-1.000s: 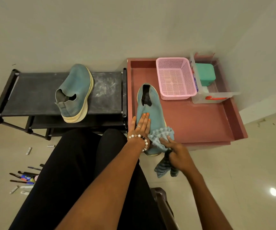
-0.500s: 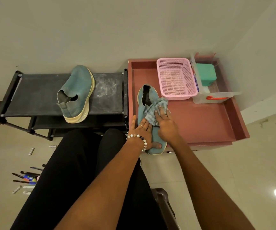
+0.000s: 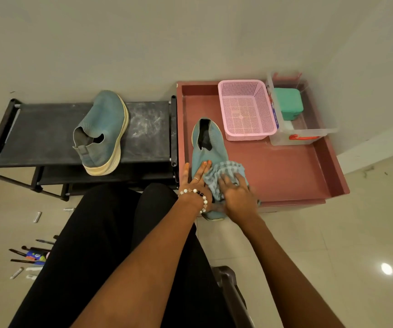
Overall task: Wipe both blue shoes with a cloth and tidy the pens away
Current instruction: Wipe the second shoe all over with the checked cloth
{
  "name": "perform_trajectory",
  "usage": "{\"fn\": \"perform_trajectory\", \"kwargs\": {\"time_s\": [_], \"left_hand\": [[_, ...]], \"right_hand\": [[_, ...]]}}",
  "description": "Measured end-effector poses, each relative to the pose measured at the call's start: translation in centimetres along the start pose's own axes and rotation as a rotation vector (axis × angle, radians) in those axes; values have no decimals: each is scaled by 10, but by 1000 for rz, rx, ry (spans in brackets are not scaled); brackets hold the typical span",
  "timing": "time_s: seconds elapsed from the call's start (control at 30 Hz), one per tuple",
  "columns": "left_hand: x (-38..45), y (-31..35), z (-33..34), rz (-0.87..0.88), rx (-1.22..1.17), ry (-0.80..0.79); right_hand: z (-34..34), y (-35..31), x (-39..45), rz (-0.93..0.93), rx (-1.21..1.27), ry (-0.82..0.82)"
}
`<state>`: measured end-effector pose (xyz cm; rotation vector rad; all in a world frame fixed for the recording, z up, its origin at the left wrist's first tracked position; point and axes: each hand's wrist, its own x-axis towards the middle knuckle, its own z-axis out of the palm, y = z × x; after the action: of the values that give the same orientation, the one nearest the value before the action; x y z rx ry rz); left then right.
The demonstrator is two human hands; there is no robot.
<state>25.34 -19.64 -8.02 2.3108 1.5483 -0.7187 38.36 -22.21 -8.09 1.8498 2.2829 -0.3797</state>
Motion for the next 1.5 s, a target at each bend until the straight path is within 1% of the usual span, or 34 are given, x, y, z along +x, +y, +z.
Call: {"fn": "perform_trajectory", "kwargs": {"time_s": [0.1,0.23,0.3,0.4,0.5,0.57,0.63,0.7,0.77,0.8,0.83,0.9,0.93,1.0,1.07,1.17,1.23,1.3,1.4,1.5], "left_hand": [[-2,1,-8,1,-20,-59],[-2,1,-11,-26,-19,-68],[-2,1,-12,-21,-29,-64],[-3,1,-9,-16,-27,-75],[-2,0,-3,1,18,-52],[0,1,1,-25,-10,-16],[0,1,1,-42,7,-13],[-2,2,2,-38,34,-16],[-5,2,1,-31,-16,-34],[-7,2,-1,-32,-62,-43],[-10,3,-4,-35,-102,-50],[-18,11,-9,-36,-150,-86],[-23,17,-11,-38,-187,-114],[-30,35,-12,-77,-301,-148],[-33,50,-12,-139,-328,-145],[-35,63,-8,-186,-166,-105],[-38,63,-4,-183,-87,-97],[-40,57,2,-149,-69,-124],[-48,44,4,-28,-5,-166],[-56,37,3,73,48,-187]], "right_hand": [[-16,-3,34,26,-73,-19],[-22,-13,62,49,-142,-66],[-21,-16,59,70,-124,-74],[-14,-11,42,56,-73,-44],[1,-5,12,31,53,-10],[14,-4,-15,2,177,97],[28,-1,-37,-11,389,265],[24,2,-48,30,647,252],[7,10,-50,139,875,109],[-1,15,-48,245,1031,87],[-11,20,-47,397,1216,108],[-25,29,-44,716,1550,205],[-29,33,-44,830,1668,259],[-34,38,-45,973,1765,342],[-35,38,-44,1043,1791,370],[-36,33,-48,1063,1848,322],[-37,29,-56,1074,1856,291],[-37,30,-65,1076,1853,303],[-41,33,-78,1092,1855,334],[-44,34,-85,1119,1845,328]]}}
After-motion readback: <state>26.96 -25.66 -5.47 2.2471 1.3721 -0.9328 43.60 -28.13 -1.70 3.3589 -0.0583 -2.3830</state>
